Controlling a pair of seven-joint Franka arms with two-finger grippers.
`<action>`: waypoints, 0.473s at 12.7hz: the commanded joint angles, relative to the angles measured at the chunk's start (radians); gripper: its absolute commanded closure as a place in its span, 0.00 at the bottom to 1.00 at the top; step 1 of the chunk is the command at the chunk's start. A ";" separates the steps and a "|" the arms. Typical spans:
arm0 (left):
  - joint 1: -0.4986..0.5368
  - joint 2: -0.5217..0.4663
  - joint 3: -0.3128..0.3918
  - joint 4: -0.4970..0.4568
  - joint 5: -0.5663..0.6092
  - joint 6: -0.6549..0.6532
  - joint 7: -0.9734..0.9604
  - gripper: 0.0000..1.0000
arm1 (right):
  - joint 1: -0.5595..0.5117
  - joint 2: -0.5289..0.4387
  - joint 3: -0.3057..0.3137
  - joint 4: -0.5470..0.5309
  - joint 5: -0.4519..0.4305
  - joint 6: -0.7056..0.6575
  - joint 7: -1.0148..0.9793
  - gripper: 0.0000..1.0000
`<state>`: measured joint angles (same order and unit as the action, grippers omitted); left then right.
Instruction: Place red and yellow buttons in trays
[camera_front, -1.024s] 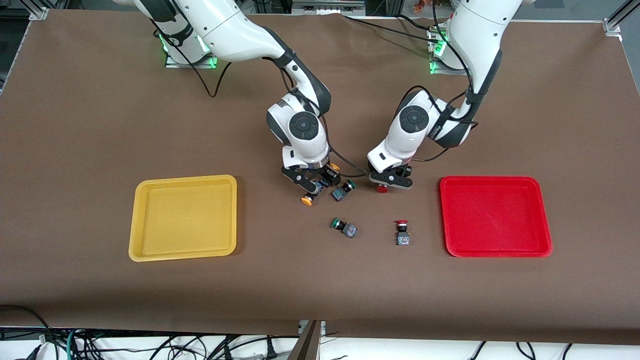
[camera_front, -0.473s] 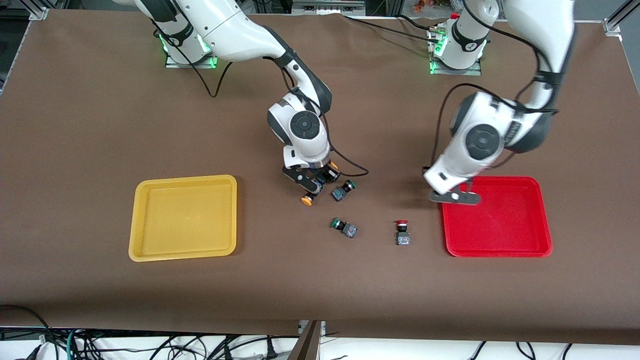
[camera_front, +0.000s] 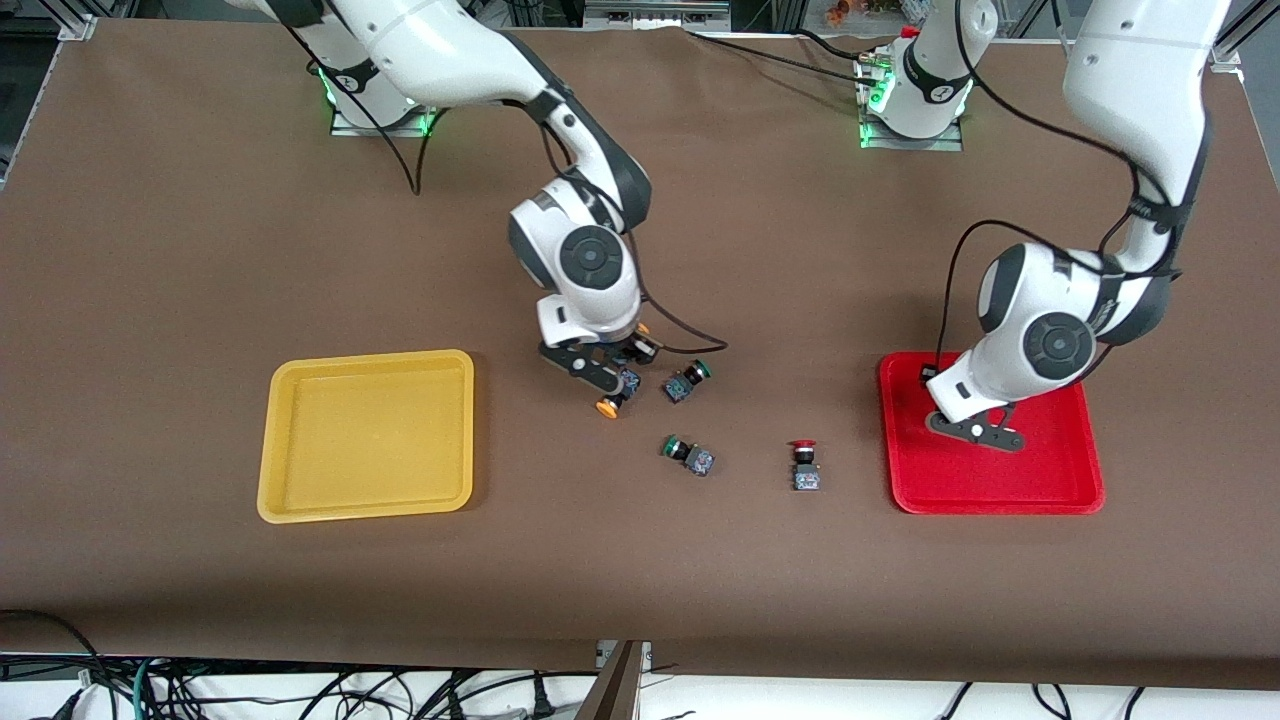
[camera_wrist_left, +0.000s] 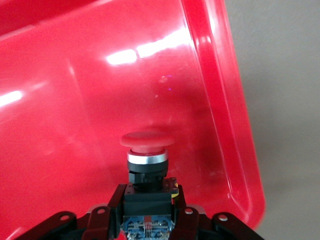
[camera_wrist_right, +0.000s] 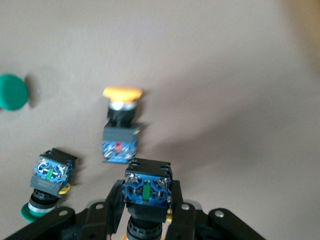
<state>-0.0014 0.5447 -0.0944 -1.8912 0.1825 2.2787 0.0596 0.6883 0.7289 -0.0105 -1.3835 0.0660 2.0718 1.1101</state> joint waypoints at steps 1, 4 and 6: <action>0.017 0.004 -0.013 0.018 0.025 0.001 0.010 0.01 | -0.128 -0.103 0.009 -0.028 0.041 -0.151 -0.273 0.73; 0.018 -0.055 -0.024 0.032 0.009 -0.008 0.009 0.00 | -0.318 -0.118 0.004 -0.029 0.049 -0.272 -0.623 0.73; 0.001 -0.065 -0.069 0.134 0.006 -0.013 -0.042 0.00 | -0.433 -0.103 -0.002 -0.042 0.035 -0.279 -0.821 0.73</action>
<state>0.0027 0.5153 -0.1169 -1.8271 0.1824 2.2945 0.0543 0.3375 0.6215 -0.0263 -1.4020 0.0974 1.8063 0.4386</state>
